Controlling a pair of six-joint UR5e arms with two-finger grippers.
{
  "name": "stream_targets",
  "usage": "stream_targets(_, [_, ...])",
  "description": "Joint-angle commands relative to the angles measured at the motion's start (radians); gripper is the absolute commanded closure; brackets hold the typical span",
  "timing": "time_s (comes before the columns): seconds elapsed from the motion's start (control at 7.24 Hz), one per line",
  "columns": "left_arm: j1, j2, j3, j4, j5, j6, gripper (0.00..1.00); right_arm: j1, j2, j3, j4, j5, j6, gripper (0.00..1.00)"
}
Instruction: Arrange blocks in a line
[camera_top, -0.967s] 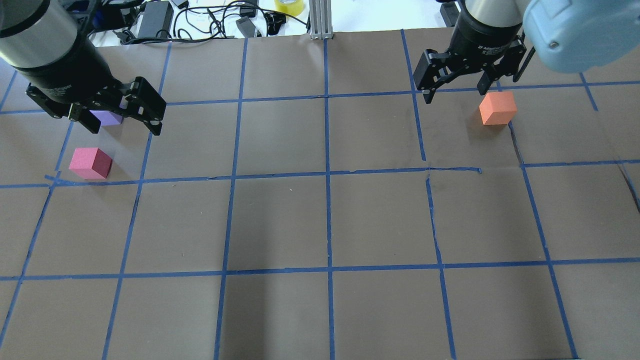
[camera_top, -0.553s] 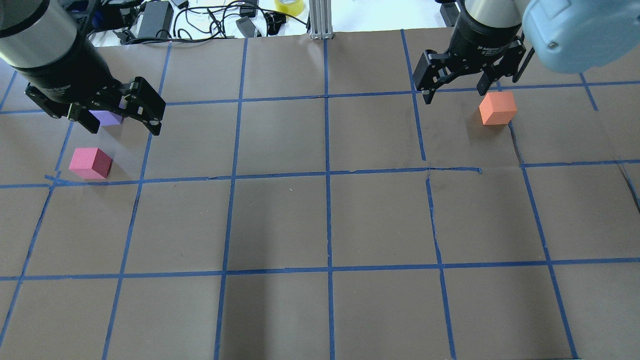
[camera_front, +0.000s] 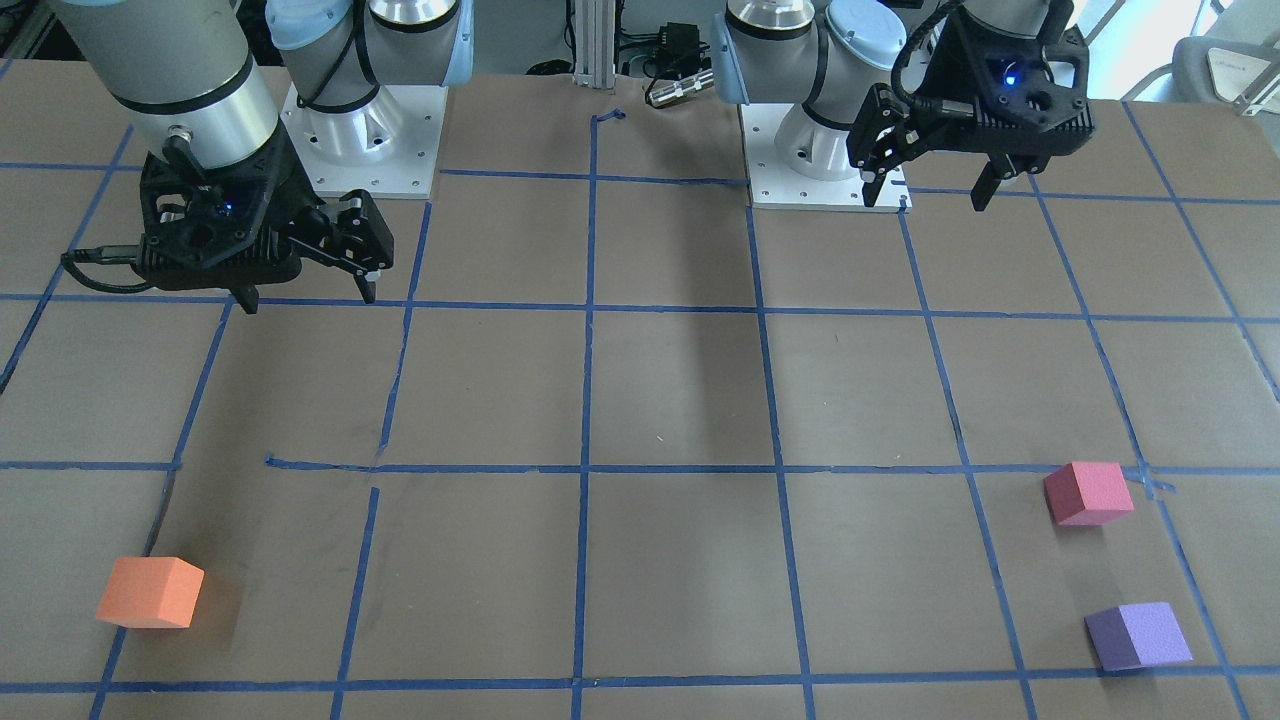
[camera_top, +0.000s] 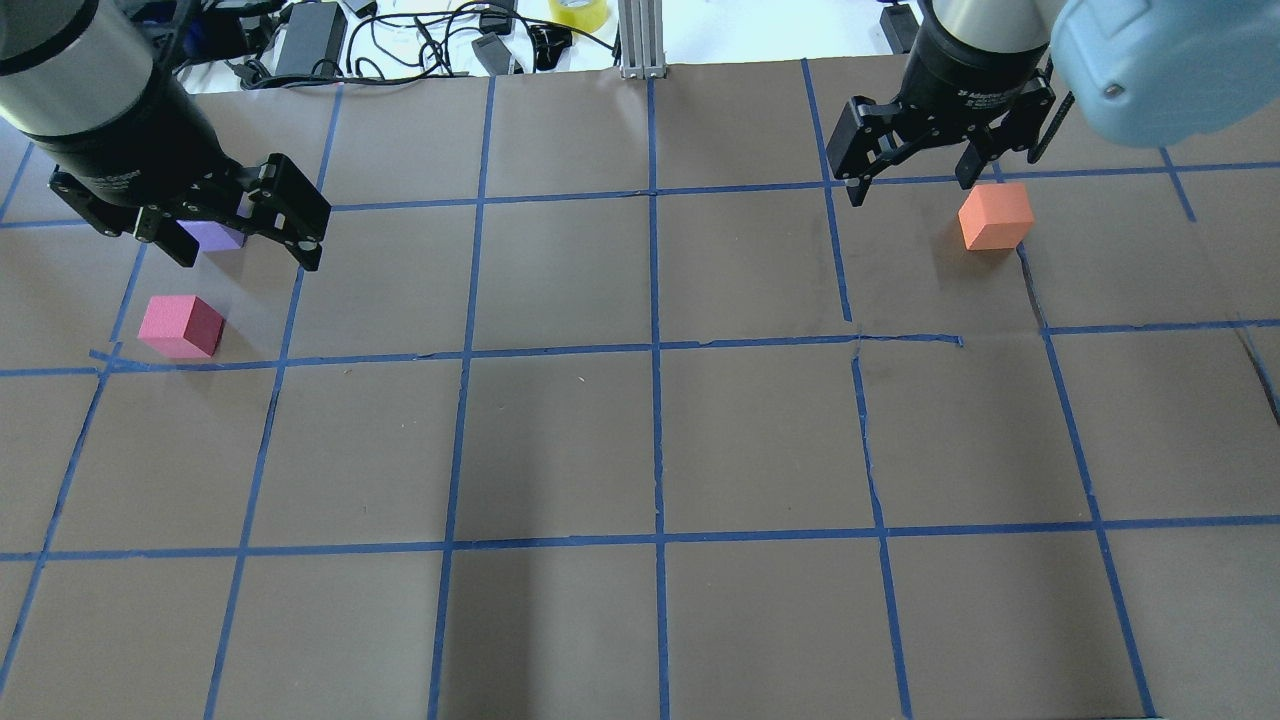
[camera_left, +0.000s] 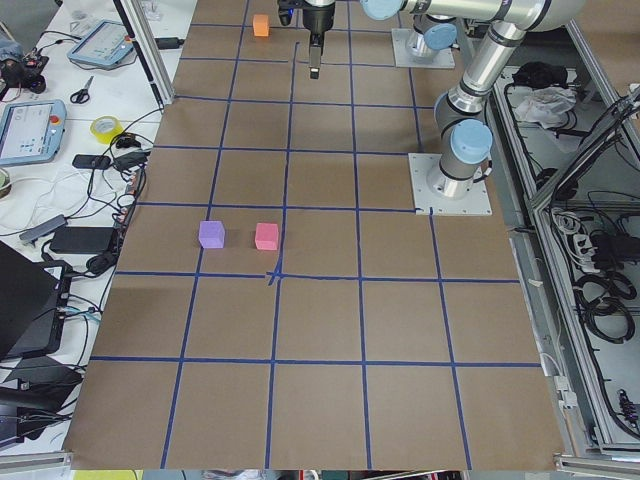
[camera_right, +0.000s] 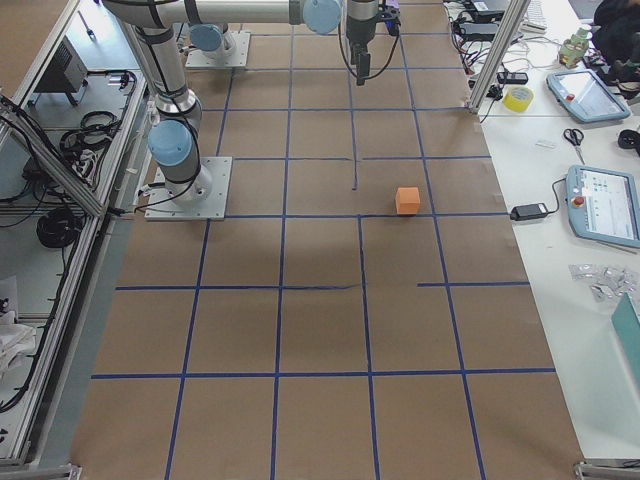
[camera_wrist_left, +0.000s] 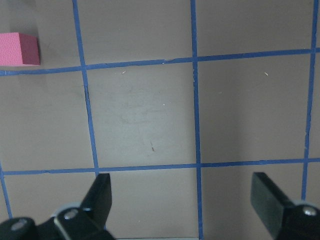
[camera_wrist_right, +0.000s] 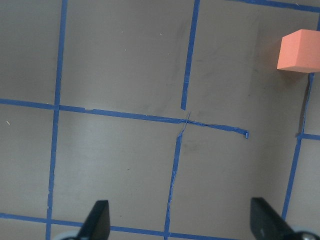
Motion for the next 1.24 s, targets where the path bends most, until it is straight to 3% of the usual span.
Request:
stream_targets(0.0, [0.000, 0.000, 0.000, 0.000, 0.000, -0.001, 0.00, -0.001, -0.001, 0.000, 0.000, 0.003, 0.003, 0.00])
stream_targets(1.11, [0.000, 0.000, 0.000, 0.000, 0.000, -0.001, 0.00, -0.004, 0.007, 0.001, -0.019, -0.004, 0.007, 0.00])
